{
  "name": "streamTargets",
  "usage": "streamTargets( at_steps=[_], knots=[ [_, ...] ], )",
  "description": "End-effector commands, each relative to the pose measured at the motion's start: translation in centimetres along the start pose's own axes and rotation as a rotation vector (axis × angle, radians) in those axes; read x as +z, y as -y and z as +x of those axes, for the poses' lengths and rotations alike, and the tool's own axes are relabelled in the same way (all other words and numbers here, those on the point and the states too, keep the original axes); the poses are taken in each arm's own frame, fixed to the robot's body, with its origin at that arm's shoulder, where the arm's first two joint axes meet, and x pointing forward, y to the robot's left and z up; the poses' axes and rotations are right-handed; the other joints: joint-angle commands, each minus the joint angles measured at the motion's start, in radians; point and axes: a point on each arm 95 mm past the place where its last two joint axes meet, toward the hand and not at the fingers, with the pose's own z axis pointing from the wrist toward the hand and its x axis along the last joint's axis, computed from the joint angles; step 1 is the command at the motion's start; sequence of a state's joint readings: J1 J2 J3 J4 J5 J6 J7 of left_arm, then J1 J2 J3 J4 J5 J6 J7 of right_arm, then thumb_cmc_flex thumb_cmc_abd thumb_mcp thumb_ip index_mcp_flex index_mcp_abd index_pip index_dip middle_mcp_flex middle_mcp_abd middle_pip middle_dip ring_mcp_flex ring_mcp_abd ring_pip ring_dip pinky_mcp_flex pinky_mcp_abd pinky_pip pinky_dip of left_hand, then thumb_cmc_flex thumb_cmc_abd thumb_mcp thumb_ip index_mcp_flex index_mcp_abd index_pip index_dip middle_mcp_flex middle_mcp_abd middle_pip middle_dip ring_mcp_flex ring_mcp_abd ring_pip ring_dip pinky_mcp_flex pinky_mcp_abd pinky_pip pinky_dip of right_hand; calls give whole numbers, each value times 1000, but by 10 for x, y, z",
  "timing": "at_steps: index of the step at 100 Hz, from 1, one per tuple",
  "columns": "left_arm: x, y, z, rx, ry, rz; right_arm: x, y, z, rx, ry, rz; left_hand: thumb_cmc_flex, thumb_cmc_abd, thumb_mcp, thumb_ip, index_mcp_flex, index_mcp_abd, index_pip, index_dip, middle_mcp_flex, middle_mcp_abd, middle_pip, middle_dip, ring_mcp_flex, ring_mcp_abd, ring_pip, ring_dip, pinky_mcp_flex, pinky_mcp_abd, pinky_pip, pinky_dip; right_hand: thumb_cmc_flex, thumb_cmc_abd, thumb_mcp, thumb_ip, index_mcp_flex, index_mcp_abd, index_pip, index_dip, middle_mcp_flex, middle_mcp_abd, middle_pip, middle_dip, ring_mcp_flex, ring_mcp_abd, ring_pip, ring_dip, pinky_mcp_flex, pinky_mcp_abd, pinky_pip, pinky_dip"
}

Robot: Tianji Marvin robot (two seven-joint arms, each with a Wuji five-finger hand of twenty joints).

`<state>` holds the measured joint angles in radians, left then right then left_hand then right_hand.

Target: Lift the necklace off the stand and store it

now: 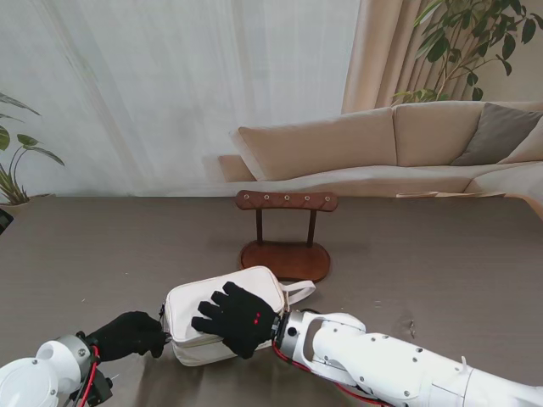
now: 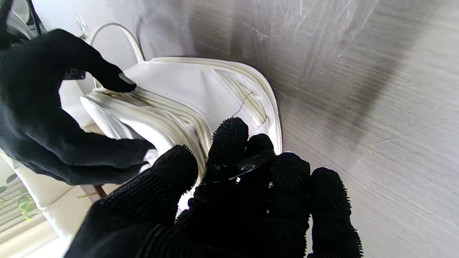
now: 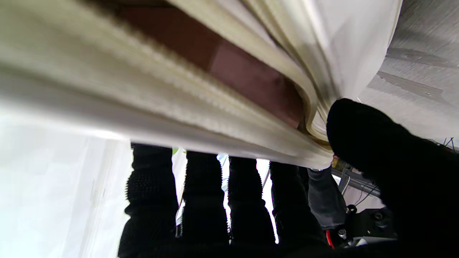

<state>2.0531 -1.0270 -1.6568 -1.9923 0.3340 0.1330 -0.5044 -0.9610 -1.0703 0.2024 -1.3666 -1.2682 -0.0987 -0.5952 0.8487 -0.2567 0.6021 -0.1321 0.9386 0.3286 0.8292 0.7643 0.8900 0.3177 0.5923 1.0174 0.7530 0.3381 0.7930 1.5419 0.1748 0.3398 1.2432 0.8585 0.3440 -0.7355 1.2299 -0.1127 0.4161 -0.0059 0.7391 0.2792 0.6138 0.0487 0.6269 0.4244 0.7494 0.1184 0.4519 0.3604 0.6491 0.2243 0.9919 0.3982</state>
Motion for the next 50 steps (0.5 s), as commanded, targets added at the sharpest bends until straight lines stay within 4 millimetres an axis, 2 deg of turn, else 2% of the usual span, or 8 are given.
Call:
streamTargets(
  at_steps=[1,50],
  knots=[
    [-4,-6,8,12,-17,-46,-9,16,-2,-5,6,69,-16,6,-20,4,41,-15,18,-4,26,12,4,-10,47,22,-3,11,9,-1,40,-4,-5,-32,85,-29,116,8,43,12,64,-29,25,10,73,-36,29,9,-359,-25,38,-33],
    [-17,-11,31,77,-48,-128,-9,24,-4,21,18,104,-19,6,-21,8,48,-20,12,-7,57,10,10,-10,80,31,6,8,39,9,58,-5,8,13,113,-32,188,-1,41,12,154,-50,7,11,158,-79,19,12,-313,-69,69,-45]
  ],
)
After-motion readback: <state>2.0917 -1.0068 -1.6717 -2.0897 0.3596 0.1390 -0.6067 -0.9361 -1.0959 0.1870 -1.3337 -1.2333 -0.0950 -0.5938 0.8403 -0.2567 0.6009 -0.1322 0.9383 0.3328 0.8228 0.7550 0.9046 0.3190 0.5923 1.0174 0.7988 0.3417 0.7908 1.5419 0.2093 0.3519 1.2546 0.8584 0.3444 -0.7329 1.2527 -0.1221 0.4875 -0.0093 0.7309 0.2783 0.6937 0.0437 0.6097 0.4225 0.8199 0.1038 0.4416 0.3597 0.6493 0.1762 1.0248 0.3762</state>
